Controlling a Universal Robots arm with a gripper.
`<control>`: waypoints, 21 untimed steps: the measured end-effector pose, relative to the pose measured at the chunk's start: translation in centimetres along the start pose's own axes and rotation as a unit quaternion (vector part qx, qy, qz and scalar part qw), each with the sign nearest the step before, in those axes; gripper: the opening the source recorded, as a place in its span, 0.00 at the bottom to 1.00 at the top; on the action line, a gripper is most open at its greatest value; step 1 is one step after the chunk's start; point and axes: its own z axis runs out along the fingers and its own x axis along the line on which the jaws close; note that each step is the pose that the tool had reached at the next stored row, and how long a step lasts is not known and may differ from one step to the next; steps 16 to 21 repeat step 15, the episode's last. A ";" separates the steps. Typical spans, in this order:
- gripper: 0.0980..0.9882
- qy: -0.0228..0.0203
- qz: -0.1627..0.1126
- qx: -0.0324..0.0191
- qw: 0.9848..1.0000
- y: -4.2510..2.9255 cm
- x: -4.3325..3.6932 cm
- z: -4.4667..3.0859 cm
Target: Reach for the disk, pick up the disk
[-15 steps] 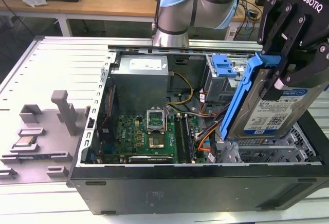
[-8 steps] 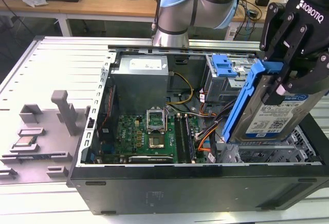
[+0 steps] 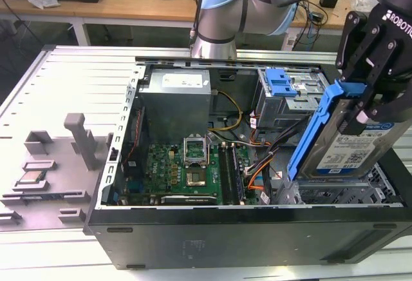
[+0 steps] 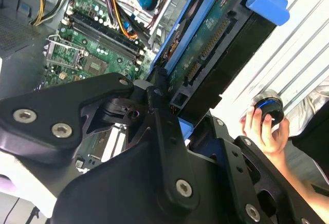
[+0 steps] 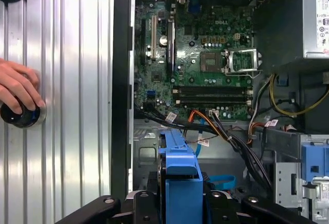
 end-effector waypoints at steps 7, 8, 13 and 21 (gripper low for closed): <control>0.30 0.000 0.000 -0.001 1.000 -1.09 -0.36 0.39; 0.30 0.000 0.000 -0.001 1.000 -1.09 -0.36 0.40; 0.30 0.000 0.000 -0.001 1.000 -1.11 -0.36 0.41; 0.30 0.000 0.000 -0.001 1.000 -1.11 -0.36 0.41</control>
